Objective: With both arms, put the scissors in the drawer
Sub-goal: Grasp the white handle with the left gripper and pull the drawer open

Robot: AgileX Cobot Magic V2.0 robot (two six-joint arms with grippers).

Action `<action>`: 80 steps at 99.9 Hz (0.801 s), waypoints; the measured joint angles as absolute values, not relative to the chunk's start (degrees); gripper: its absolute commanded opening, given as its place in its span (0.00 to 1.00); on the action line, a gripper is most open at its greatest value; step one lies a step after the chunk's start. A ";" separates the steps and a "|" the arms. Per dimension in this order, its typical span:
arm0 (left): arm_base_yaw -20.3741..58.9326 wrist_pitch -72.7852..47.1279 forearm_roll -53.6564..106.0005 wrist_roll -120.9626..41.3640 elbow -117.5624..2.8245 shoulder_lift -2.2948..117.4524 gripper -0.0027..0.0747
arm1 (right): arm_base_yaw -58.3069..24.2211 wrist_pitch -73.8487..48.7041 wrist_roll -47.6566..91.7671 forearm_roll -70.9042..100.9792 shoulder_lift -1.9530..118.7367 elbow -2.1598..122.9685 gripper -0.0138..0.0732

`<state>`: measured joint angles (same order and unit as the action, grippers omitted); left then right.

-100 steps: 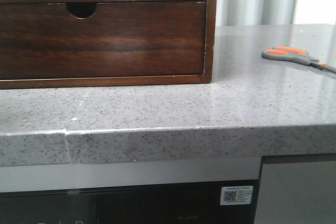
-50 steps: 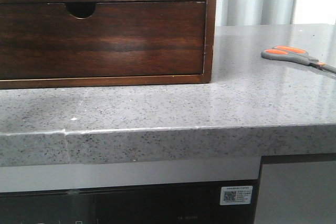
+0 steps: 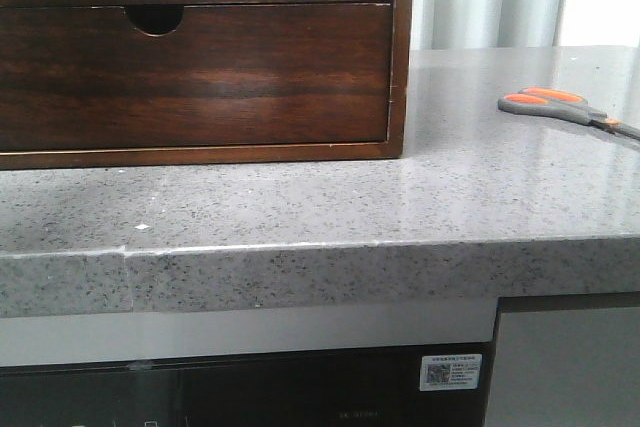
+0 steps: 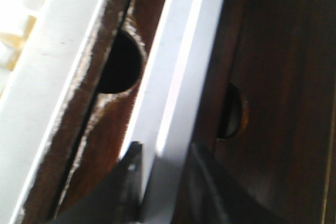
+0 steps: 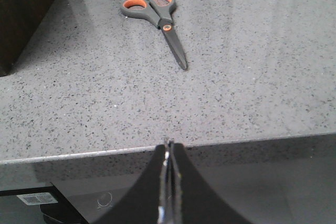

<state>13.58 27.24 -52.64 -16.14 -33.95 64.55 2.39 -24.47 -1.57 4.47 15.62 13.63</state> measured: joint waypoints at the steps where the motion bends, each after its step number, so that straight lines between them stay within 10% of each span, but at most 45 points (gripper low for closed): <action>1: 13.58 27.23 -52.77 -16.54 -33.95 64.55 0.01 | 2.39 -24.47 -1.57 4.47 15.62 13.63 0.10; 80: 13.58 29.53 -57.15 -18.00 -22.02 48.19 0.01 | 2.39 -24.47 -1.57 4.47 15.62 13.63 0.10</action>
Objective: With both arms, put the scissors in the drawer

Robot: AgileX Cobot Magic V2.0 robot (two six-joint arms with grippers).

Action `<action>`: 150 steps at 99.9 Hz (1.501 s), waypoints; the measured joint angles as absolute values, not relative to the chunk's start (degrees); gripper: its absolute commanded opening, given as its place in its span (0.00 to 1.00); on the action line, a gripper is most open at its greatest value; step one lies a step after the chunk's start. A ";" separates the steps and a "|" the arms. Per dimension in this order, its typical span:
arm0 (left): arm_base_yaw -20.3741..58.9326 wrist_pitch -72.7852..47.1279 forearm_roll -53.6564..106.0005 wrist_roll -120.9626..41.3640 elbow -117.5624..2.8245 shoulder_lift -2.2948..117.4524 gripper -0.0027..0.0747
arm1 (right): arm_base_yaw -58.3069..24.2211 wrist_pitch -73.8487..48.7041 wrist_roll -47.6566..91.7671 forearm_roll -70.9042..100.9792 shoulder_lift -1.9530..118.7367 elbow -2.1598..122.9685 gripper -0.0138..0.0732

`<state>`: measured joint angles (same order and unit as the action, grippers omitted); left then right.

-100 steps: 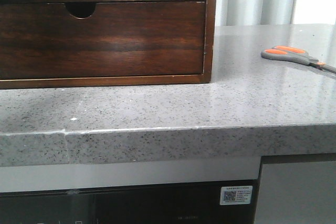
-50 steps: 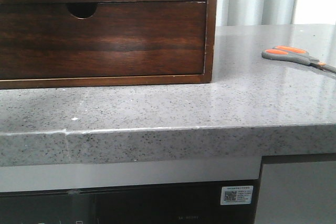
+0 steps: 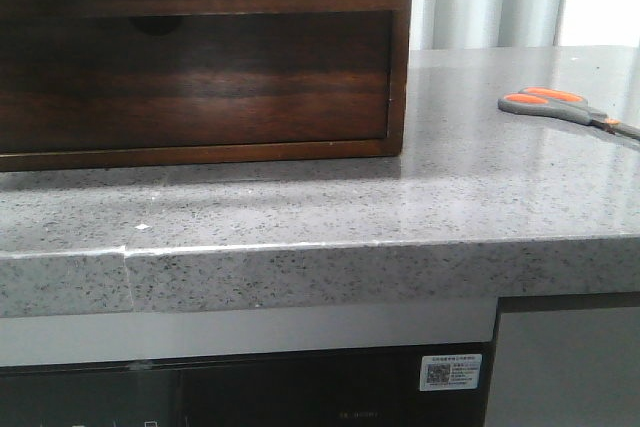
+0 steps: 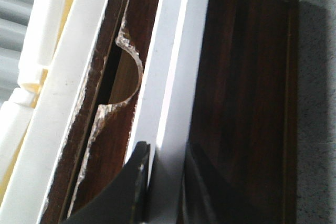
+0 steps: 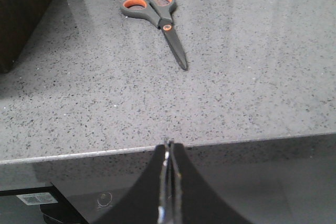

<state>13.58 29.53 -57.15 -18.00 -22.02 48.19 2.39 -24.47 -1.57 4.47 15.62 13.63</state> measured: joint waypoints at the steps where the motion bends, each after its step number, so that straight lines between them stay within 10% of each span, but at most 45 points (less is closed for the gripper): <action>1: 13.58 29.53 -57.14 -18.00 -21.82 47.92 0.01 | 2.39 -24.47 -1.57 4.47 15.62 13.63 0.10; 43: 13.58 30.16 -59.15 -17.90 -17.58 40.76 0.11 | 2.39 -24.47 -1.57 4.47 15.91 13.63 0.12; 64: 13.58 31.94 -58.46 -15.89 -17.31 40.04 0.43 | 2.39 -26.14 -1.57 4.47 20.40 16.44 0.46; 150: 13.58 38.82 -55.30 -13.89 -17.31 34.54 0.44 | 2.37 -54.36 3.65 3.97 87.94 78.02 0.52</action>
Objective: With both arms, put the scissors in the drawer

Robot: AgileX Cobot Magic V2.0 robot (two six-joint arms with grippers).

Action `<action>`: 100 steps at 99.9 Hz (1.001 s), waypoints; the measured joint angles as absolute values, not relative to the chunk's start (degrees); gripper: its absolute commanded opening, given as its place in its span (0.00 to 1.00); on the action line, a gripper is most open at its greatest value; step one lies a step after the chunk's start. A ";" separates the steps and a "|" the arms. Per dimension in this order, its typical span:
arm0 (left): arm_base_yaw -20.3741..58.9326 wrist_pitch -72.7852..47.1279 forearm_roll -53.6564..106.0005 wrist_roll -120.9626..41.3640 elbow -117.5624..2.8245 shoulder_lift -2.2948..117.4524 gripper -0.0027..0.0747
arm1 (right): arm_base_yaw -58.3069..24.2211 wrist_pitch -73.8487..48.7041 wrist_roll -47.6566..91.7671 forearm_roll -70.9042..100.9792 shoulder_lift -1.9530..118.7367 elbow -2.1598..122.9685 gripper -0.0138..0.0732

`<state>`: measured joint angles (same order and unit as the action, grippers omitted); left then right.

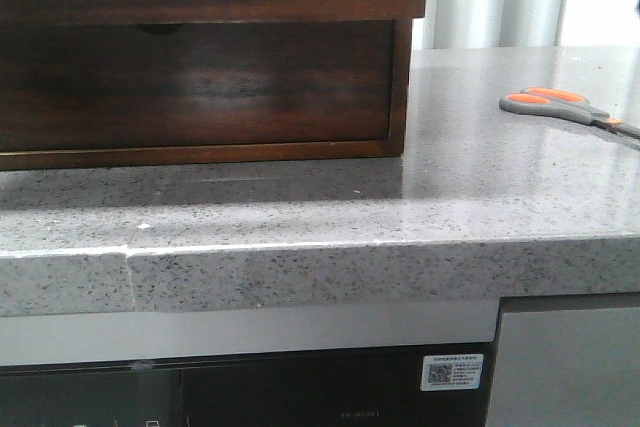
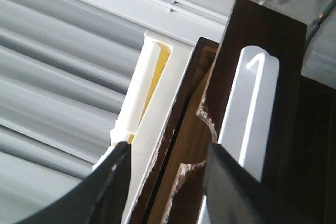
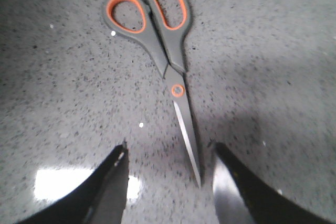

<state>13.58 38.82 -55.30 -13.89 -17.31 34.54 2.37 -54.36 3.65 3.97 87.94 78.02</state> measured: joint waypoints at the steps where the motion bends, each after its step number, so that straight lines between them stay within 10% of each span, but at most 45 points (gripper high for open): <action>1: 13.58 38.82 -55.30 -13.89 -17.31 34.54 0.44 | 2.37 -54.85 3.67 3.97 89.29 79.31 0.52; 35: 13.58 38.84 -55.17 -13.89 -17.31 34.54 0.43 | 2.37 -69.75 6.47 3.85 113.35 102.49 0.52; 100: 13.58 39.04 -55.08 -13.86 -17.31 34.54 0.43 | 2.27 -70.42 8.60 4.02 117.07 104.51 0.52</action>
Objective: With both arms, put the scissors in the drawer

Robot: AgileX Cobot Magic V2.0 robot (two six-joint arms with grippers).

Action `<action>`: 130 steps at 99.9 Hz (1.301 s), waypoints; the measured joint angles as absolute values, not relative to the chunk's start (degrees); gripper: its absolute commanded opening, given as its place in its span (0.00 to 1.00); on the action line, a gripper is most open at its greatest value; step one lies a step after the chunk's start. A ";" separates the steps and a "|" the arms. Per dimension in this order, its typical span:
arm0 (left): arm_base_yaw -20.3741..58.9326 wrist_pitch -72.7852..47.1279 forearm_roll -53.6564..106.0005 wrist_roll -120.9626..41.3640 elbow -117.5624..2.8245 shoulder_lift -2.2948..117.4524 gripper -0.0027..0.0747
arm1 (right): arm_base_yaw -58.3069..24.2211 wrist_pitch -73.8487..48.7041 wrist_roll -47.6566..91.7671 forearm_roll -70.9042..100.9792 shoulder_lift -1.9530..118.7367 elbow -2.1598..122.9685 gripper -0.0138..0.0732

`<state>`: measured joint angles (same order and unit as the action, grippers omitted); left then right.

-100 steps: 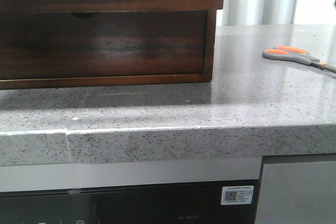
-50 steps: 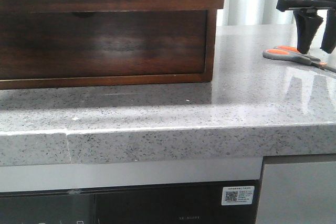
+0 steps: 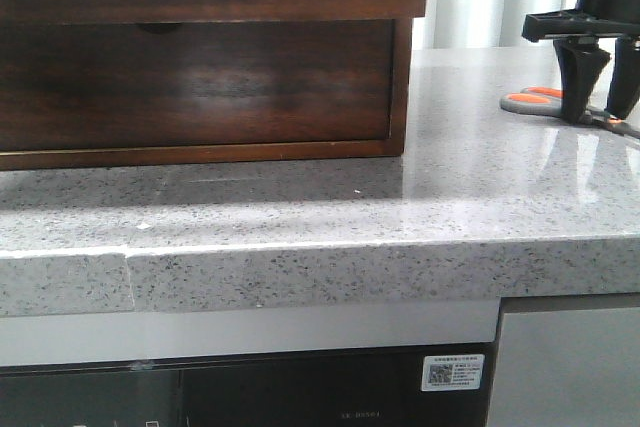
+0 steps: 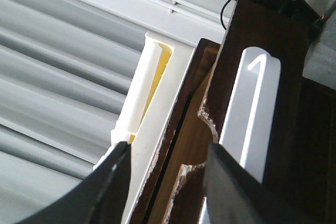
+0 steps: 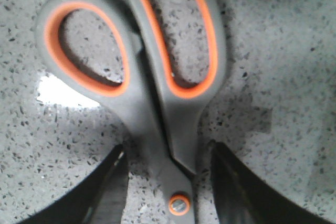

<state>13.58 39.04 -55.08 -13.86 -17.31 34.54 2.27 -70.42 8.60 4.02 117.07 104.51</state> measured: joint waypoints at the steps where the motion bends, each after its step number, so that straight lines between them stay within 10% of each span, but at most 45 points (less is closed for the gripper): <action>1: 13.58 39.04 -55.08 -13.86 -17.31 34.54 0.43 | 2.27 -70.42 8.60 4.02 117.07 104.51 0.52; 43: 13.58 39.15 -54.95 -13.86 -17.31 34.54 0.43 | 2.27 -70.47 9.19 4.81 117.84 105.04 0.09; 130: 13.58 39.15 -54.95 -13.76 -17.31 34.54 0.43 | -0.34 -70.11 16.69 12.39 99.30 104.95 0.08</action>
<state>13.58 39.15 -54.95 -13.76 -17.31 34.54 -0.34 -70.11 16.69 12.39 99.30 104.95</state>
